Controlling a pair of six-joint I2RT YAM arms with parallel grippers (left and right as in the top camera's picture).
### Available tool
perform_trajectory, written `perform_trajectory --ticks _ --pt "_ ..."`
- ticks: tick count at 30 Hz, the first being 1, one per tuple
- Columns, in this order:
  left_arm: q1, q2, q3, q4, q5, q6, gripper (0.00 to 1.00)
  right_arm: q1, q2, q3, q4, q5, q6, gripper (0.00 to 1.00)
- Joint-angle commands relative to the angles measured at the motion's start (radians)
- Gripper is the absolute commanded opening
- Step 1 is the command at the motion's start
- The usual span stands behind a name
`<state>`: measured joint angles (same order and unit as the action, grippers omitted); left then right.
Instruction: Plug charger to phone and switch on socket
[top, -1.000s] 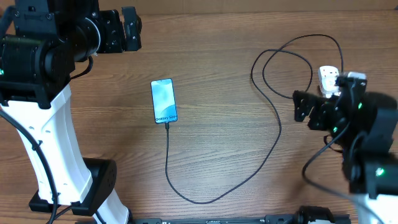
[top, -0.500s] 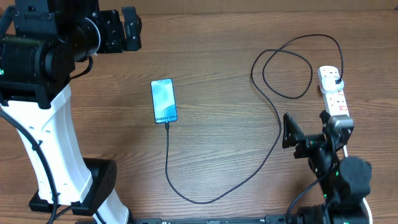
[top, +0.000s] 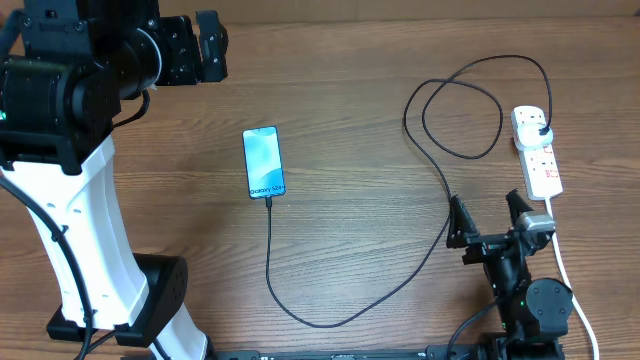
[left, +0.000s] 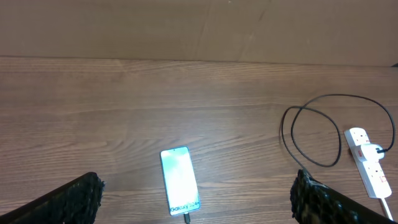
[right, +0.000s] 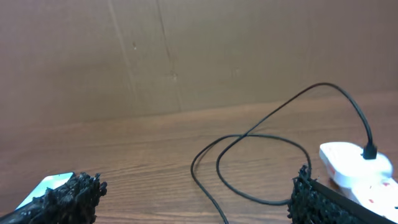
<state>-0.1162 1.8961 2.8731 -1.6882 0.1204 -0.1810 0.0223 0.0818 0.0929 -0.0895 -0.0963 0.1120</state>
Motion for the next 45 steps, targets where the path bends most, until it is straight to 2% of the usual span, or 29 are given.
perform_trajectory --ticks 1,8,13,45 --pt "0.005 -0.005 0.002 -0.001 0.010 0.009 1.00 0.006 -0.046 -0.035 0.012 0.018 0.048 1.00" --pt "0.005 -0.005 0.002 -0.001 0.010 0.009 1.00 0.006 -0.080 -0.086 0.078 0.056 0.047 1.00" --pt "0.005 -0.005 0.002 -0.001 0.010 0.009 1.00 0.006 -0.080 -0.085 0.003 0.062 0.044 1.00" --pt "0.005 0.001 0.001 -0.001 0.010 0.009 1.00 0.006 -0.079 -0.085 0.009 0.062 0.045 1.00"
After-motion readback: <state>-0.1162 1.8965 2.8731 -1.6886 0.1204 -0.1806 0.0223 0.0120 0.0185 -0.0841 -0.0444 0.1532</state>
